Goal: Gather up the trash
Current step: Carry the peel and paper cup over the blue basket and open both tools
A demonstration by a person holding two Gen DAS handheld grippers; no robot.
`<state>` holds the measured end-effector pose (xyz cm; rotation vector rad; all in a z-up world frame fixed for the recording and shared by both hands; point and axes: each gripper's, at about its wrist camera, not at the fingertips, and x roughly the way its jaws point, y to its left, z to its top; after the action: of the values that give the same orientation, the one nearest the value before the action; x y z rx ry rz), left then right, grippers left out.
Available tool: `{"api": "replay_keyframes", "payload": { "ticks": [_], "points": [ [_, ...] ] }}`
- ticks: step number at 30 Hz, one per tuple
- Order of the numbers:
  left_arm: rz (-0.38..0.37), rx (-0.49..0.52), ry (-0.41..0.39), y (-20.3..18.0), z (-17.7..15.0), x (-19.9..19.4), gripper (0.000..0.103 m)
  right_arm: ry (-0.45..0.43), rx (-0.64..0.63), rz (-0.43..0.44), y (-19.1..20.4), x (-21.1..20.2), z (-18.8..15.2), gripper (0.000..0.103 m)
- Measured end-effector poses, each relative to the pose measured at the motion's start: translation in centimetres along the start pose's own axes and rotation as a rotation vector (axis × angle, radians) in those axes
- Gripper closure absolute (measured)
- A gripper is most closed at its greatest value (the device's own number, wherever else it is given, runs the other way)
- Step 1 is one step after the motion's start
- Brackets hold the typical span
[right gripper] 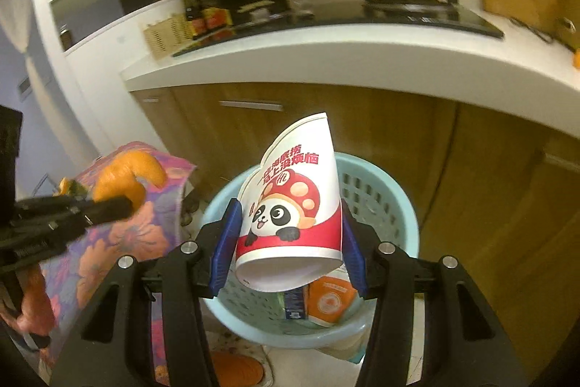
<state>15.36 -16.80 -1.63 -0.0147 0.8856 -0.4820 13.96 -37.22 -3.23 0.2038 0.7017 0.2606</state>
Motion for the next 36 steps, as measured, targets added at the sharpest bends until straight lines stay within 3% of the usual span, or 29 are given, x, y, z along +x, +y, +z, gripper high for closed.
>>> {"api": "replay_keyframes", "payload": {
  "ticks": [14,16,17,18,26,28,36],
  "points": [
    [-0.014,0.020,0.129,-1.6,0.2,6.9,0.093,0.040,0.064,-0.026,-2.4,1.8,-0.4,0.055],
    [-0.012,0.021,0.133,-1.5,0.1,7.0,0.084,0.042,0.066,-0.024,-2.4,1.9,-0.4,0.055],
    [-0.005,0.024,0.132,-1.6,0.2,6.9,0.070,0.044,0.066,-0.023,-2.3,1.9,-0.4,0.055],
    [0.005,0.028,0.123,-1.6,0.1,6.8,0.067,0.046,0.066,-0.021,-2.3,2.1,-0.4,0.055],
    [0.028,0.017,0.083,-0.4,-0.3,4.6,0.065,0.117,0.073,-0.011,-1.5,4.6,-1.1,0.052],
    [0.030,0.001,0.067,0.2,-0.4,3.7,0.063,0.146,0.076,-0.008,-1.3,5.3,-1.4,0.044],
    [0.027,-0.070,-0.018,2.4,-0.6,-0.9,0.060,0.119,0.073,0.003,-0.5,3.5,-1.0,0.043]
  ]
}}
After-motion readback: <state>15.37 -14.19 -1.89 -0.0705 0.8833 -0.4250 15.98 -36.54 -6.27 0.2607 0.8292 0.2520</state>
